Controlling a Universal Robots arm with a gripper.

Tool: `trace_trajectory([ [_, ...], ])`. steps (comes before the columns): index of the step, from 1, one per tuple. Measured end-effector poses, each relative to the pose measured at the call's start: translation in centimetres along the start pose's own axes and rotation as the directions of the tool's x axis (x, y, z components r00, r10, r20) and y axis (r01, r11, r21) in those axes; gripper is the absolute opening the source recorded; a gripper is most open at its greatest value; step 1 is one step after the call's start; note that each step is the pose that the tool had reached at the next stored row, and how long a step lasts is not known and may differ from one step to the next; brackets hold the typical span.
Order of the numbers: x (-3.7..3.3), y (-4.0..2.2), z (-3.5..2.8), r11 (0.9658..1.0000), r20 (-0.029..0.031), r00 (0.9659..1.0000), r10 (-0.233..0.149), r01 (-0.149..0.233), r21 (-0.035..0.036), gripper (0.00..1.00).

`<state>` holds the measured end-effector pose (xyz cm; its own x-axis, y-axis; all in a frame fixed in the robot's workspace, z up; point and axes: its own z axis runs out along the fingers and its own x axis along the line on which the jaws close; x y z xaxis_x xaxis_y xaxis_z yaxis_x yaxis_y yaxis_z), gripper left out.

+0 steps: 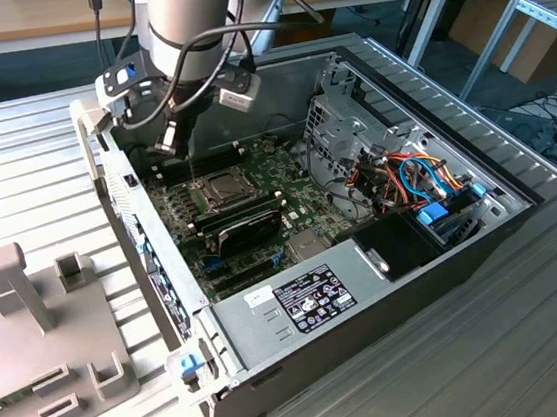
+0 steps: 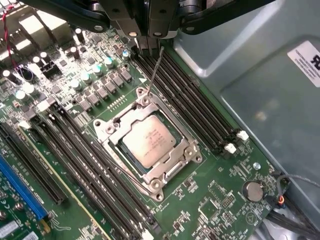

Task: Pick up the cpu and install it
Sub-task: 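Close the cpu cover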

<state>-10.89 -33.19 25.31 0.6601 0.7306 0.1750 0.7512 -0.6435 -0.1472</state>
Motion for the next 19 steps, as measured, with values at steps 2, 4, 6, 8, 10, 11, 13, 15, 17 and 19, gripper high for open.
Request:
trace_trajectory([
  [2, 0.14, 0.24, 0.01, 1.0000, 0.0000, 1.0000, 0.000, 0.000, 0.0000, 0.11],
  [4, 0.31, 0.55, 0.03, 1.0000, 0.0001, 1.0000, 0.000, 0.000, 0.0000, 0.11],
  [6, 0.48, 0.87, 0.05, 1.0000, 0.0000, 1.0000, 0.000, 0.000, 0.0000, 0.11],
  [8, 0.66, 1.14, 0.06, 1.0000, 0.0001, 1.0000, 0.000, 0.000, 0.0000, 0.11],
  [10, 0.76, 1.27, 0.07, 1.0000, 0.0000, 1.0000, 0.000, 0.000, -0.0001, 0.11],
  [11, 0.87, 1.46, 0.08, 1.0000, -0.0002, 1.0000, 0.000, 0.000, 0.0000, 0.11],
  [13, 0.94, 1.73, 0.26, 1.0000, -0.0001, 1.0000, 0.000, 0.000, 0.0001, 0.11],
  [15, 0.88, 1.99, 0.54, 1.0000, -0.0002, 1.0000, 0.002, -0.002, -0.0004, 0.11],
  [17, 0.84, 2.02, 0.63, 0.9999, -0.0023, 0.9999, 0.015, -0.015, -0.0027, 0.11],
  [19, 0.83, 2.04, 0.72, 0.9991, -0.0059, 0.9991, 0.041, -0.041, -0.0074, 0.11],
])
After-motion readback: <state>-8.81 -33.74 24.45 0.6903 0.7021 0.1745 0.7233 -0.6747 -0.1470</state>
